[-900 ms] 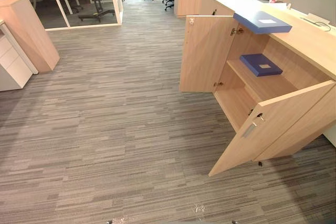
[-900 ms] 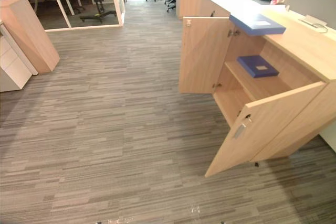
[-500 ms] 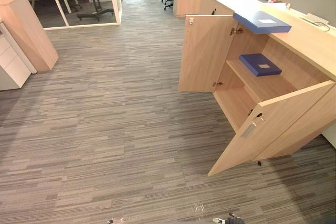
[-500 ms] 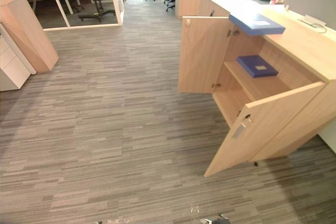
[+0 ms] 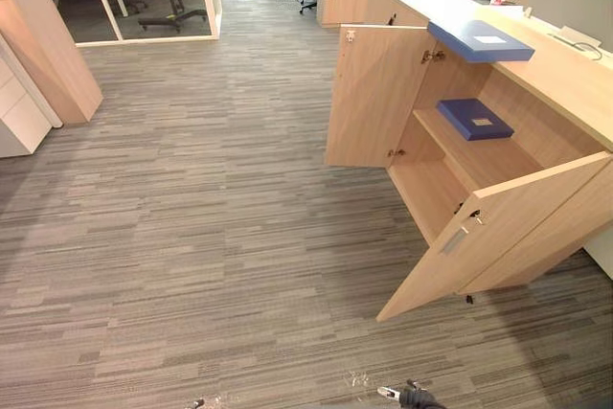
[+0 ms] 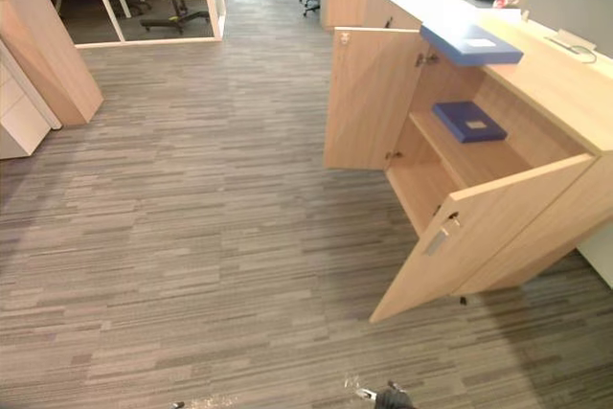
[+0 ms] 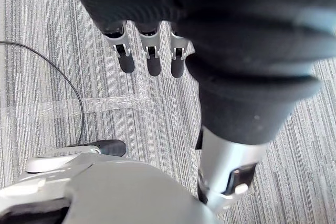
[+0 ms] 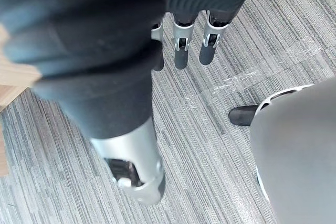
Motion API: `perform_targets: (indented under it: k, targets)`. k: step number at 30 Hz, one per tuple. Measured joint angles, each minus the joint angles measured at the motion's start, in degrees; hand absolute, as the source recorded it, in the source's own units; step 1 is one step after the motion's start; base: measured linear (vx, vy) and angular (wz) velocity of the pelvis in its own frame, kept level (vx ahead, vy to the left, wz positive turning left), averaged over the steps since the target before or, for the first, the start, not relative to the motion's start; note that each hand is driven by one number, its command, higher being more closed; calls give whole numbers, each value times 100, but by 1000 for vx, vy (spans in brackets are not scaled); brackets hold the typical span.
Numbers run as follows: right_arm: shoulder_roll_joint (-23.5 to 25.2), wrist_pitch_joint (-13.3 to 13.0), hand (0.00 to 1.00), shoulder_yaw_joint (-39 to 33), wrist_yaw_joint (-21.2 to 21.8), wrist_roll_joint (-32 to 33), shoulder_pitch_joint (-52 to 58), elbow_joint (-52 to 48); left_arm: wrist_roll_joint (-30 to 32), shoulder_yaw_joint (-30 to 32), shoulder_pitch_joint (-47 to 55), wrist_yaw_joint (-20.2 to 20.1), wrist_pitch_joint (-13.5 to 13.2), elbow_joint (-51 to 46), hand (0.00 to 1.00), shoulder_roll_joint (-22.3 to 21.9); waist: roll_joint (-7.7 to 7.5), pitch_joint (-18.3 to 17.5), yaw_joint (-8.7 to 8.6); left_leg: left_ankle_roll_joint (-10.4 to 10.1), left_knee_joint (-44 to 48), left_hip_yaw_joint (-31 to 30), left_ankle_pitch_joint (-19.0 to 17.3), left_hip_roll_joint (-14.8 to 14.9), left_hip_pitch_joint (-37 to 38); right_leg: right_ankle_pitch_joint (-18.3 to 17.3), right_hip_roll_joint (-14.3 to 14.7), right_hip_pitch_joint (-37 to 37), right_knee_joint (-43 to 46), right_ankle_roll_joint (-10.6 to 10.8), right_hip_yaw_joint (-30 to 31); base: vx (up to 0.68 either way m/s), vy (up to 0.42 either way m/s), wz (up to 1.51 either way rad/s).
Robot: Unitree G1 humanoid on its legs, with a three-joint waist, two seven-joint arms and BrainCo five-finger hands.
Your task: Walk over to the cabinet, pick up the folder, carry it to the office cabinet, place the folder inside the office cabinet, then close the office cabinet door
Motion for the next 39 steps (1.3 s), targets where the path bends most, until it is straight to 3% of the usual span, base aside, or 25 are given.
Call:
perform_targets:
  k: [8, 11, 13, 14, 15, 18, 19, 21, 22, 23, 24, 25, 26, 28, 30, 32, 33, 34, 35, 36, 39]
  targets:
    - [5, -6, 0, 237, 94, -26, 1, -154, -63, 3, -22, 0, -35, -13, 0, 27, -36, 135, 4, 9, 156, -21, -75, 2, -85, -61, 1, 10, 1, -15, -47, -1, 1, 2]
    - [0, -17, 0, 227, 122, 1, -72, -163, -201, 35, -125, -9, -32, -21, 0, 40, -15, 362, 1, -153, 1711, 95, -616, 87, -805, -189, -1, 31, 92, -160, -103, -38, 35, 12]
    - [-21, -20, 0, 210, 132, 22, -152, -163, -321, 193, -163, -17, -33, -63, 0, 31, 3, 581, 14, -288, 3084, 326, -666, 203, -1391, -279, -41, 90, 228, -210, -130, -26, 53, 7]
    - [-75, -15, 0, 191, 132, 83, -204, -149, -471, 366, -137, -21, -30, -85, 0, -24, 12, 657, 34, -239, 3916, 542, -866, 371, -1919, -359, -56, 98, 367, -239, -81, 31, 49, -8]
    - [-82, -11, 0, 148, 123, 190, -199, -132, -763, 524, -77, -43, -4, -55, 0, -76, 33, 671, 49, -127, 3980, 657, -1023, 504, -2156, -408, -111, 90, 427, -207, -32, 45, 56, -14]
    - [-87, -8, 0, 101, 111, 238, -190, -92, -1087, 695, 41, -87, 31, -10, 0, -136, 18, 690, 96, -139, 2950, 611, -941, 608, -2329, -468, -281, 87, 447, -117, 168, 121, 140, -37]
    - [-73, -6, 0, 64, 106, 238, -194, -104, -1104, 842, 59, -85, 37, -14, 0, -188, 27, 734, 137, -165, 2103, 636, -679, 644, -2343, -502, -445, 104, 459, -62, 298, 222, 269, -41]
    - [-35, -6, 0, 8, 76, 239, -181, -170, -1102, 1035, 63, -76, 36, -40, 0, -287, 52, 756, 138, -191, 1272, 771, -272, 757, -2389, -618, -665, 121, 498, 124, 402, 270, 351, -33]
    - [-11, -5, 0, 8, 64, 235, -173, -208, -1099, 1102, 67, -74, 36, -64, 0, -300, 72, 762, 142, -221, 1083, 865, -11, 852, -2443, -697, -766, 145, 525, 248, 430, 278, 377, -22]
    - [48, -9, 0, -7, 22, 236, -159, -238, -1100, 1165, 129, -78, 36, -128, 0, -338, 99, 730, 163, -240, 1098, 1186, 530, 867, -2405, -823, -975, 188, 552, 448, 430, 244, 326, -14]
    - [67, -10, 0, -42, 2, 235, -141, -236, -1106, 1214, 136, -82, 31, -156, 0, -342, 79, 706, 173, -121, 1185, 1343, 676, 836, -2417, -865, -1086, 208, 570, 509, 390, 437, 468, -12]
    - [144, -16, 0, -166, -4, 227, -152, -245, -1159, 1267, 114, -76, 34, -256, 0, -343, 6, 674, 210, 129, 1513, 1542, 543, 749, -2526, -810, -1271, 241, 676, 523, 258, 496, 451, -12]
    - [214, -15, 0, -350, -3, 227, -145, -279, -1232, 1381, 100, -76, 31, -355, 0, -374, -21, 629, 276, 212, 1711, 1596, 262, 634, -2519, -611, -1448, 231, 794, 566, 82, 513, 438, -14]
    - [288, -10, 0, -542, 0, 226, -87, -240, -1422, 1683, 120, -75, 28, -355, 0, -446, -92, 441, 350, 288, 1739, 1752, 46, 409, -2343, -369, -1709, 225, 883, 694, 92, 339, 279, -22]
    - [285, 11, 0, -983, 64, 223, -70, -98, -1545, 1850, 216, -73, 28, -260, 0, -512, -79, 199, 320, 480, 1489, 1921, -199, -79, -1764, -284, -2273, 11, 1940, 704, 102, 461, 366, -18]
    - [161, -9, 0, -1121, 87, 211, -7, -152, -1542, 1771, 231, -76, 30, -225, 0, -545, 104, 75, 264, 590, 1256, 1909, -305, -304, -1329, 8, -2637, -403, 3218, 341, 57, 395, 332, 10]
    - [49, -9, 0, -1165, 86, 220, -29, -229, -1513, 1648, 208, -87, 25, -169, 0, -563, 174, 30, 180, 652, 1112, 1909, -365, -412, -1025, 313, -3015, -716, 4301, -186, -395, 366, 284, 23]
    - [-14, -2, 0, -1160, 85, 225, -120, -265, -1467, 1553, 134, -92, 20, -113, 0, -521, 202, 34, 81, 665, 958, 1835, -374, -464, -735, 227, -3323, -963, 5285, -381, -996, 357, 255, 27]
    - [-23, 2, 0, -1139, 84, 226, -168, -268, -1408, 1504, 102, -92, 20, -98, 0, -506, 223, 65, 54, 664, 891, 1777, -374, -464, -592, 152, -3374, -1040, 5591, -393, -1241, 407, 189, 22]
    - [5, 4, 0, -1112, 81, 229, -272, -282, -1310, 1323, 61, -88, 22, -86, 0, -445, 241, 190, 57, 641, 779, 1723, -386, -437, -212, -321, -3287, -1211, 5984, -173, -1630, 311, 99, 0]
    - [36, -6, 0, -894, 63, 291, -356, -374, -1285, 887, -14, -62, -22, -121, 0, -330, 243, 406, 48, 575, 774, 1706, -426, -384, 244, -955, -2722, -1535, 5469, -103, -1816, 232, -15, -11]
